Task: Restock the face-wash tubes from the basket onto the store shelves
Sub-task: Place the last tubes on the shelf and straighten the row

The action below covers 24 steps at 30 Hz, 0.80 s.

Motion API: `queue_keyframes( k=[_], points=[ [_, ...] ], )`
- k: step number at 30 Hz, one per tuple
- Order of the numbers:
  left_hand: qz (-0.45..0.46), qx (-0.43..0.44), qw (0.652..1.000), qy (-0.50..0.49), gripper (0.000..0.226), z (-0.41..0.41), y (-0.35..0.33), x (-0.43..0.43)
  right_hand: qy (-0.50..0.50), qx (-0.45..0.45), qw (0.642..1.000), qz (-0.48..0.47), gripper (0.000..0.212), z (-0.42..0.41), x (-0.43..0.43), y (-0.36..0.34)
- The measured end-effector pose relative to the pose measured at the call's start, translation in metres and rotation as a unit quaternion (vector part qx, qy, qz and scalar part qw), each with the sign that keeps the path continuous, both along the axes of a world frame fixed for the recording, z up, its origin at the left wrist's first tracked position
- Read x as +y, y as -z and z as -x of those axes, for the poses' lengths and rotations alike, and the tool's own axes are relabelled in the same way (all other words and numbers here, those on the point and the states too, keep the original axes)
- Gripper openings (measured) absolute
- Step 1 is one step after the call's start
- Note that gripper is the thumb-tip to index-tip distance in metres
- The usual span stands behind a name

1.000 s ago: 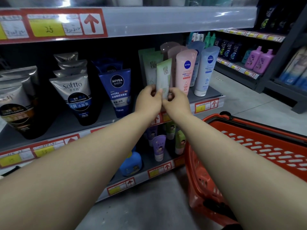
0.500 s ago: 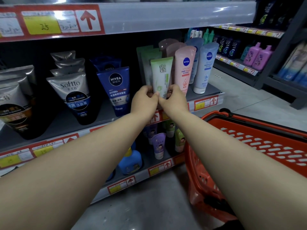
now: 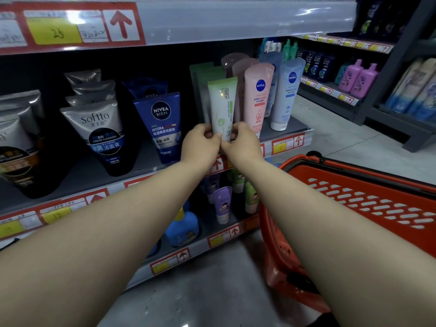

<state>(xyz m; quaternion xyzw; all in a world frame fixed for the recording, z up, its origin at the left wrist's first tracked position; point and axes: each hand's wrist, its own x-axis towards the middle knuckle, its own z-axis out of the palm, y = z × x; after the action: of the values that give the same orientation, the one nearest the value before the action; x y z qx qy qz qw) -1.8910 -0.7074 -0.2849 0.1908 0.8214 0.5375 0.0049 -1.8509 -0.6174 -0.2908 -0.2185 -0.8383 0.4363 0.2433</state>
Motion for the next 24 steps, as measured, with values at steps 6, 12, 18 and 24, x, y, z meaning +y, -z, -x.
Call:
queue_keyframes(
  k=[6, 12, 18, 24],
  points=[
    [-0.025, 0.072, 0.995, -0.057, 0.023, -0.012, 0.007, 0.002, -0.003, -0.007, 1.0, 0.003, 0.048, -0.008, 0.004, -0.007],
    [-0.023, 0.132, 0.991, 0.01, 0.019, -0.034, -0.005, 0.008, 0.044, 0.011, 0.999, 0.011, 0.051, -0.021, 0.016, -0.014],
    [-0.001, 0.09, 0.993, 0.08, 0.039, -0.048, -0.005, 0.034, 0.113, 0.033, 0.993, 0.012, 0.045, -0.042, 0.046, -0.016],
    [0.03, 0.051, 0.995, 0.081, 0.047, -0.043, -0.007, 0.062, 0.103, 0.023, 0.994, 0.033, 0.051, -0.026, 0.066, -0.014]
  ],
)
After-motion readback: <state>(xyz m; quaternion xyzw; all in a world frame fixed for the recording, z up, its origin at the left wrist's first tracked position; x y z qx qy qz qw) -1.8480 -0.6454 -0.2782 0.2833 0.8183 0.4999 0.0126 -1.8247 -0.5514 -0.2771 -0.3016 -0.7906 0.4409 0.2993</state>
